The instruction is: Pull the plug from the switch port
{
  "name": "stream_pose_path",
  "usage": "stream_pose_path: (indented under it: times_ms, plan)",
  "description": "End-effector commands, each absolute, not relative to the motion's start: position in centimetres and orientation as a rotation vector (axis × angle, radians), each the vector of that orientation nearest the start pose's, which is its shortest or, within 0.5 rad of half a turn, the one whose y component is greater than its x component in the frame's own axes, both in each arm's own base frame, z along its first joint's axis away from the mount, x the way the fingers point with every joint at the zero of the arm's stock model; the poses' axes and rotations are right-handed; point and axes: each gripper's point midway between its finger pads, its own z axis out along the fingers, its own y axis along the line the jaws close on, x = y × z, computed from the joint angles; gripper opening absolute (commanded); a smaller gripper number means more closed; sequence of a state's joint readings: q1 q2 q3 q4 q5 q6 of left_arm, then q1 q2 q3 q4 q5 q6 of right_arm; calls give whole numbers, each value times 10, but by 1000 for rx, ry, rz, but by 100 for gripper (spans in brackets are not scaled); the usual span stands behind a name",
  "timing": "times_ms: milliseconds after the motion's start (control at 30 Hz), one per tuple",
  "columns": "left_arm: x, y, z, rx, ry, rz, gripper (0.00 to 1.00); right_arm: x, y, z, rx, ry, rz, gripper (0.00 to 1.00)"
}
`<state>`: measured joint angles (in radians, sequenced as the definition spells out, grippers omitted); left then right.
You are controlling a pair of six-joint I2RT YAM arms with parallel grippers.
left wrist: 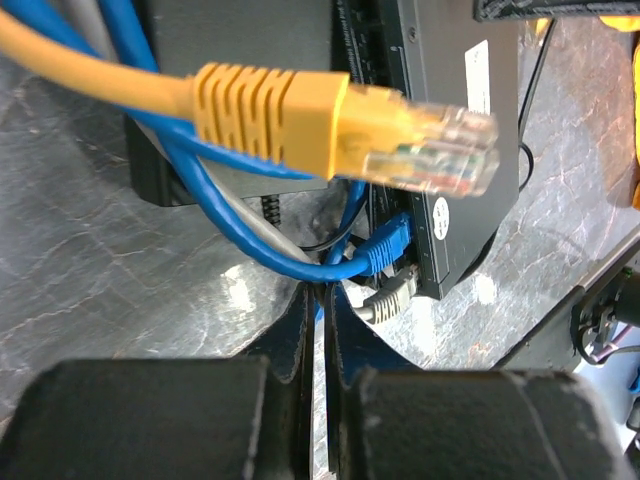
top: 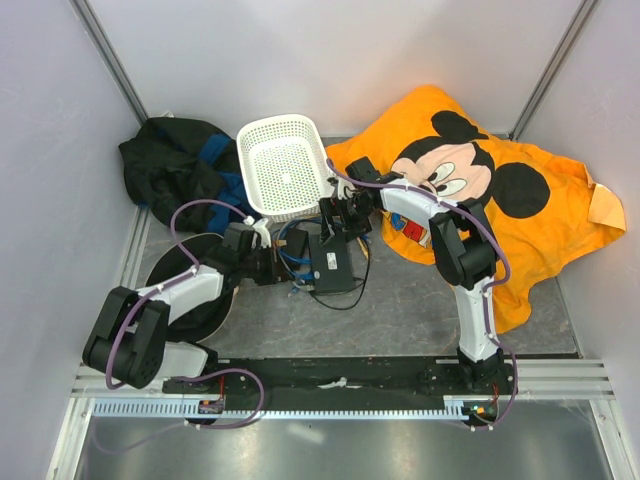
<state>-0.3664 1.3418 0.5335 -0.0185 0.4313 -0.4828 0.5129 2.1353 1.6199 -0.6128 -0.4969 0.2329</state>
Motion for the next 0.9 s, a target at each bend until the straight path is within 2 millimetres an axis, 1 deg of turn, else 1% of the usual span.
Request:
stream_pose_path:
  times_ms: [0, 33, 67, 100, 133, 167, 200, 233, 267, 300, 333, 367, 400, 433, 467, 500, 533, 567, 600, 633, 667, 700, 733, 767, 800, 833, 867]
  plan:
    - [242, -203, 50, 141, 2492, -921, 2, 370, 326, 67, -612, 2615, 965, 98]
    - [245, -202, 53, 151, 2486, -903, 2, 370, 323, 66, -619, 2616, 941, 98]
    - [243, -197, 55, 187, 2498, -869, 4, 371, 321, 72, -628, 2601, 925, 98]
    - [253, -196, 66, 208, 2470, -838, 7, 371, 318, 75, -636, 2596, 909, 98]
    - [256, -194, 73, 220, 2460, -821, 21, 370, 314, 79, -642, 2603, 881, 98]
    - [253, -189, 80, 247, 2466, -804, 32, 376, 305, 92, -668, 2560, 825, 98]
    - [260, -191, 97, 261, 2429, -826, 41, 378, 300, 99, -686, 2539, 795, 98]
    - [259, -193, 106, 288, 2412, -849, 51, 376, 294, 105, -711, 2532, 774, 98]
    - [259, -195, 117, 343, 2375, -864, 55, 380, 285, 118, -754, 2485, 735, 98]
    - [258, -202, 136, 397, 2317, -919, 60, 379, 279, 124, -768, 2475, 710, 98]
    - [257, -204, 145, 419, 2289, -935, 68, 376, 271, 125, -796, 2474, 683, 98]
    - [257, -206, 153, 442, 2259, -947, 71, 377, 262, 137, -799, 2445, 644, 98]
    - [256, -210, 167, 479, 2213, -976, 71, 376, 255, 141, -844, 2421, 616, 98]
    - [256, -212, 174, 518, 2178, -977, 71, 369, 248, 138, -866, 2432, 596, 98]
    - [257, -213, 180, 537, 2155, -983, 70, 365, 242, 149, -895, 2397, 578, 98]
    - [258, -217, 192, 571, 2111, -1006, 69, 362, 234, 150, -967, 2363, 536, 98]
    - [258, -220, 196, 593, 2089, -1015, 65, 351, 227, 142, -1030, 2357, 515, 98]
    - [259, -222, 198, 596, 2083, -1028, 61, 345, 221, 153, -1078, 2294, 493, 98]
    - [259, -225, 200, 601, 2077, -1056, 57, 342, 215, 151, -1178, 2225, 443, 98]
    - [263, -229, 196, 587, 2081, -1079, 49, 332, 207, 135, -1225, 2213, 421, 98]
    - [265, -231, 194, 574, 2085, -1095, 45, 328, 201, 142, -1247, 2157, 389, 95]
    - [267, -233, 191, 565, 2095, -1112, 39, 325, 197, 138, -1272, 2136, 365, 94]
    - [270, -237, 181, 558, 2122, -1133, 23, 318, 192, 126, -1309, 2129, 351, 93]
    - [269, -239, 177, 565, 2136, -1152, 15, 314, 192, 129, -1328, 2101, 360, 88]
    - [271, -243, 176, 578, 2141, -1168, 10, 309, 193, 127, -1349, 2094, 377, 87]
    - [273, -245, 172, 584, 2154, -1166, 2, 305, 197, 127, -1361, 2069, 409, 86]
    - [277, -246, 162, 582, 2185, -1165, 2, 304, 199, 125, -1367, 2059, 427, 84]
